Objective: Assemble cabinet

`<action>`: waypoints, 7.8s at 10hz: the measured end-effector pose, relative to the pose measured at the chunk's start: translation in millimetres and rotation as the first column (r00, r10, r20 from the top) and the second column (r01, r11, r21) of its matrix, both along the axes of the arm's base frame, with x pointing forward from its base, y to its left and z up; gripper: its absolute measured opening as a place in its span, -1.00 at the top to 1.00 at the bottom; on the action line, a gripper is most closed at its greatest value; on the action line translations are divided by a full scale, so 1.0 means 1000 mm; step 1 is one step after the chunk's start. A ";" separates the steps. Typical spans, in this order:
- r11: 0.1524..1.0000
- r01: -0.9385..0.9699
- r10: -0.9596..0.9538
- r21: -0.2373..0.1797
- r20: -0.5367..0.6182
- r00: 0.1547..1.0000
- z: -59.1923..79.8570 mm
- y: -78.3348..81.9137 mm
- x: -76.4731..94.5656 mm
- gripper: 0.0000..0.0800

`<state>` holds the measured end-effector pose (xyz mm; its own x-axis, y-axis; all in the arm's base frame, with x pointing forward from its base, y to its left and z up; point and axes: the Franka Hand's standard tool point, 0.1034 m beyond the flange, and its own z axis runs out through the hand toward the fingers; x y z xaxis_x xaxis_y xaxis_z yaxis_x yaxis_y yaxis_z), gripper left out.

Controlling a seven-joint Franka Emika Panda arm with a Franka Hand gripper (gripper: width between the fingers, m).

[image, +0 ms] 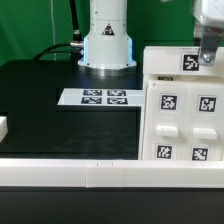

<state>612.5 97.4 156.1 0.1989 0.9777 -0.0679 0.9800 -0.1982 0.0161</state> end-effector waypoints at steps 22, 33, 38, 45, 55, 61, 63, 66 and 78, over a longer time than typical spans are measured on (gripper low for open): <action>-0.124 0.987 -0.990 0.104 0.052 -0.130 0.000 -0.014 0.006 -0.40; -0.858 0.494 -0.512 0.139 -0.167 -0.843 -0.004 -0.022 0.009 -0.40; -0.902 0.430 -0.428 0.051 -0.246 -0.870 0.018 -0.017 0.013 -0.99; -0.607 0.781 -0.790 0.148 -0.216 -0.573 0.026 -0.012 0.018 -0.99; 0.652 0.732 -0.754 0.195 0.067 0.653 0.021 -0.010 0.025 -0.99; 0.998 0.060 -0.060 0.016 -0.016 0.998 0.017 -0.025 0.031 -0.99; 0.974 -0.226 0.227 0.010 -0.029 0.974 0.021 -0.025 0.031 -0.99; 0.924 -0.382 0.381 0.001 -0.051 0.923 0.034 -0.019 0.018 -0.99; 0.942 -0.335 0.334 0.005 -0.090 0.938 0.000 -0.039 0.006 -0.43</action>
Offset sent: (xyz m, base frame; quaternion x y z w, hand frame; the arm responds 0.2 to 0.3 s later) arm 0.0048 -0.0014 0.0083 -0.0057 -0.0067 0.0209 0.9997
